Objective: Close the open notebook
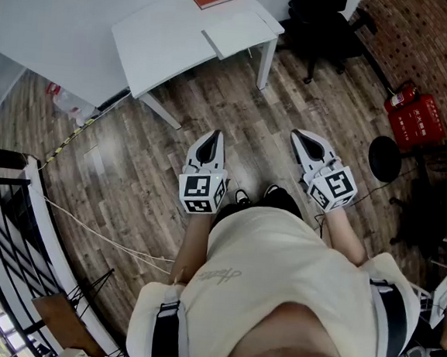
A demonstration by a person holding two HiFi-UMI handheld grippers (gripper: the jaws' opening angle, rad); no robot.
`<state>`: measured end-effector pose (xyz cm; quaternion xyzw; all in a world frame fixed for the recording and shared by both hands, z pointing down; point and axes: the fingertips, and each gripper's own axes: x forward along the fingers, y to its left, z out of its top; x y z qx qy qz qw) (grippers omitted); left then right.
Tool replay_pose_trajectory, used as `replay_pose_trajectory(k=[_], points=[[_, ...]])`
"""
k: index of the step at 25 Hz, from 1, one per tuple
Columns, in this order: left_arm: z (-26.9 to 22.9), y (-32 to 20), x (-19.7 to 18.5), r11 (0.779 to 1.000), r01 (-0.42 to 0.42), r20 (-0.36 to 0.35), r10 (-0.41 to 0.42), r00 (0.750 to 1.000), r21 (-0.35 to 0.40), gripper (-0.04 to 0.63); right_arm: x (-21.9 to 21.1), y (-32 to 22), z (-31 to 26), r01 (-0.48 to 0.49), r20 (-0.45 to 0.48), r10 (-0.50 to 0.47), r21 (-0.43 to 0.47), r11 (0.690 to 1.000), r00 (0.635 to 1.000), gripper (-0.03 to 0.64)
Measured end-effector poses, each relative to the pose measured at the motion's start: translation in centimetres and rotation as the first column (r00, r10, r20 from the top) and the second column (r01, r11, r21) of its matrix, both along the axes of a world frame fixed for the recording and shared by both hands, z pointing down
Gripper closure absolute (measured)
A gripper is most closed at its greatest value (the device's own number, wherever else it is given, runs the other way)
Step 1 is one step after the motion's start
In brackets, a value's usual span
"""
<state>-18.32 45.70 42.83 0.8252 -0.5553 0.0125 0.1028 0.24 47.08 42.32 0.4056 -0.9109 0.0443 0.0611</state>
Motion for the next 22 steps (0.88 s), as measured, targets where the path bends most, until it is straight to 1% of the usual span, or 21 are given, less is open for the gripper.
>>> replay_pose_trajectory(k=[3, 7, 12, 14, 16, 17, 18, 19, 22], points=[[-0.3, -0.5, -0.5, 1.0, 0.001, -0.035, -0.001, 0.999, -0.001, 0.575, -0.2, -0.4, -0.5, 0.003, -0.009, -0.003, 0.013, 1.0, 1.0, 0.611], [-0.4, -1.6, -0.7, 1.0, -0.008, -0.02, 0.008, 1.0, 0.0, 0.575, -0.4, -1.4, -1.0, -0.004, 0.001, 0.004, 0.019, 1.0, 1.0, 0.611], [-0.4, -2.9, -1.0, 1.0, -0.023, -0.004, 0.023, 1.0, 0.004, 0.575, -0.3, -3.1, -1.0, -0.052, 0.031, 0.052, 0.016, 0.999, 0.998, 0.609], [-0.4, -3.2, -1.1, 0.999, -0.038, -0.003, 0.038, 0.999, 0.011, 0.575, -0.5, -3.3, -0.7, -0.053, 0.035, 0.053, 0.009, 0.999, 0.998, 0.609], [-0.4, -3.5, -0.9, 0.997, -0.071, -0.016, 0.072, 0.997, 0.022, 0.574, -0.8, -3.3, -0.6, -0.05, 0.026, 0.049, 0.008, 0.999, 0.998, 0.609], [-0.3, -3.7, -0.7, 0.995, -0.093, -0.029, 0.094, 0.995, 0.023, 0.552, -0.9, -3.3, -0.6, -0.049, 0.021, 0.049, 0.008, 0.999, 0.999, 0.609], [-0.2, -3.9, -0.6, 0.993, -0.113, -0.041, 0.113, 0.993, 0.02, 0.424, -1.0, -3.2, -0.6, -0.05, 0.015, 0.049, 0.007, 0.999, 0.999, 0.609], [-0.2, -4.1, -0.4, 0.992, -0.126, -0.05, 0.126, 0.991, 0.014, 0.377, -1.0, -3.2, -0.6, -0.05, 0.007, 0.05, 0.006, 0.999, 0.999, 0.609], [-0.2, -4.9, -0.2, 0.992, -0.129, -0.052, 0.129, 0.99, 0.007, 0.377, -0.7, -3.4, -0.4, -0.051, -0.022, 0.051, -0.001, 0.999, 0.998, 0.609]])
